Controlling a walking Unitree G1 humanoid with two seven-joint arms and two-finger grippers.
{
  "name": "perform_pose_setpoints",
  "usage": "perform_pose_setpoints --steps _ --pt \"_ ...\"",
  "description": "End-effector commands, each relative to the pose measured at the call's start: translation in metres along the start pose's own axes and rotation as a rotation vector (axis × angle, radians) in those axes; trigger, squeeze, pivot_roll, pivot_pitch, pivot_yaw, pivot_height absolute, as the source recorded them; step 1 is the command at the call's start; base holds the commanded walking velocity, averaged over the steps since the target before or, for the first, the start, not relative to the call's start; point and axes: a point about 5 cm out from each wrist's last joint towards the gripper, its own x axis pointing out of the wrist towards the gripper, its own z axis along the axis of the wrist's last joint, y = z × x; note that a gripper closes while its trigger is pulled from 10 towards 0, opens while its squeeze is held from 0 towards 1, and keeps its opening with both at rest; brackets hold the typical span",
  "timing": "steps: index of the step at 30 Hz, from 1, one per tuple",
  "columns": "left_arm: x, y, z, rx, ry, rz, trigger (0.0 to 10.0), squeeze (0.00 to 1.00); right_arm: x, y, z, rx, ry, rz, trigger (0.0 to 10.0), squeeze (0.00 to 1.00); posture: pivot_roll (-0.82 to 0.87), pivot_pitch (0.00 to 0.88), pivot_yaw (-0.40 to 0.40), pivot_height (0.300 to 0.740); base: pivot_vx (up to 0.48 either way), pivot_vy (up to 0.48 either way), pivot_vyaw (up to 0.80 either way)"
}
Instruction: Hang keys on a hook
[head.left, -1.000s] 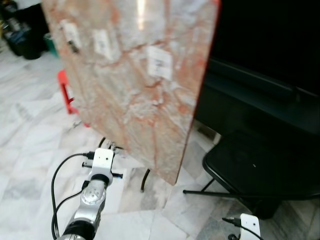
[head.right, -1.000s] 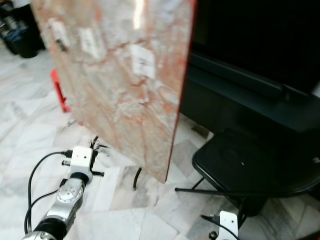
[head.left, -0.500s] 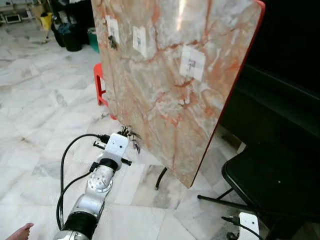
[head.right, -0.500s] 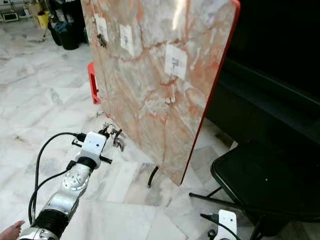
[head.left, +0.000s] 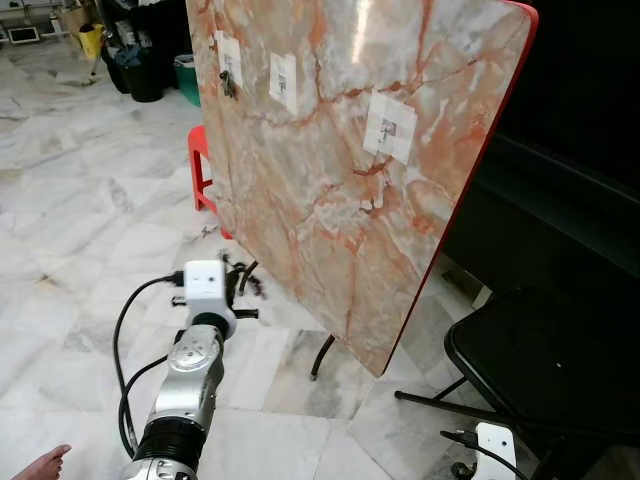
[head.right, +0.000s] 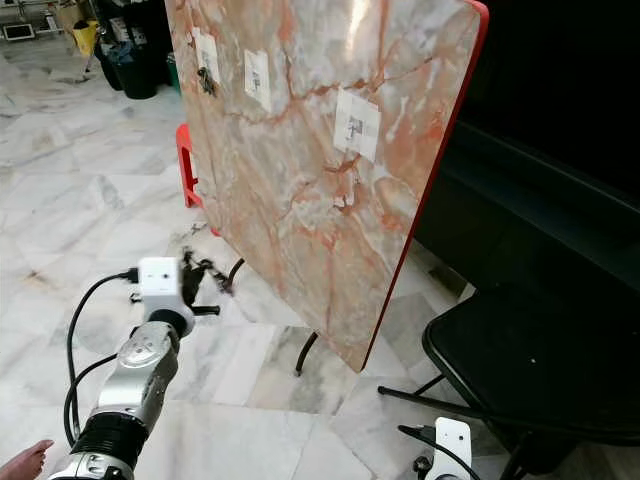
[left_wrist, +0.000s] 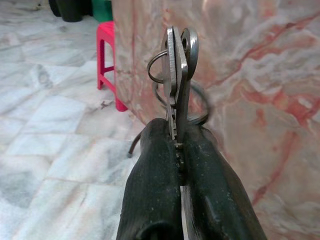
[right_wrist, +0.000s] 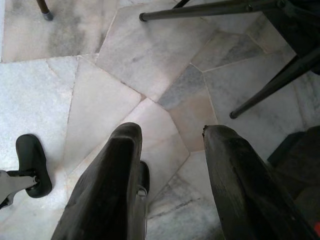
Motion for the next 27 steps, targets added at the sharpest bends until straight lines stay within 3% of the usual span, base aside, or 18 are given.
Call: perform_pose_setpoints --steps 1,6,16,20,27 --pt "0.002 -0.006 0.015 0.012 -0.063 -0.026 10.0 0.00 0.000 -0.002 0.001 -0.002 0.001 -0.006 10.0 0.00 0.06 0.000 -0.077 0.729 0.000 0.000 0.00" --pt "0.000 -0.021 0.023 0.115 -0.111 -0.118 10.0 0.00 0.000 -0.002 0.002 -0.005 -0.002 -0.005 10.0 0.00 0.06 0.000 -0.077 0.729 0.000 0.000 0.00" --pt "-0.002 -0.025 0.031 0.122 -0.152 -0.122 10.0 0.00 0.000 -0.002 0.004 -0.047 -0.011 0.001 10.0 0.00 0.05 0.000 -0.080 0.729 0.000 0.000 0.00" --pt "-0.003 -0.029 0.034 0.174 -0.167 -0.157 10.0 0.00 0.000 -0.002 0.004 -0.043 -0.011 0.002 10.0 0.00 0.05 0.000 -0.080 0.729 0.248 0.000 0.80" --pt "-0.004 -0.033 0.034 0.198 -0.174 -0.186 10.0 0.00 0.000 -0.001 0.004 -0.022 -0.012 -0.004 10.0 0.00 0.05 0.000 -0.077 0.729 0.311 0.000 0.00"
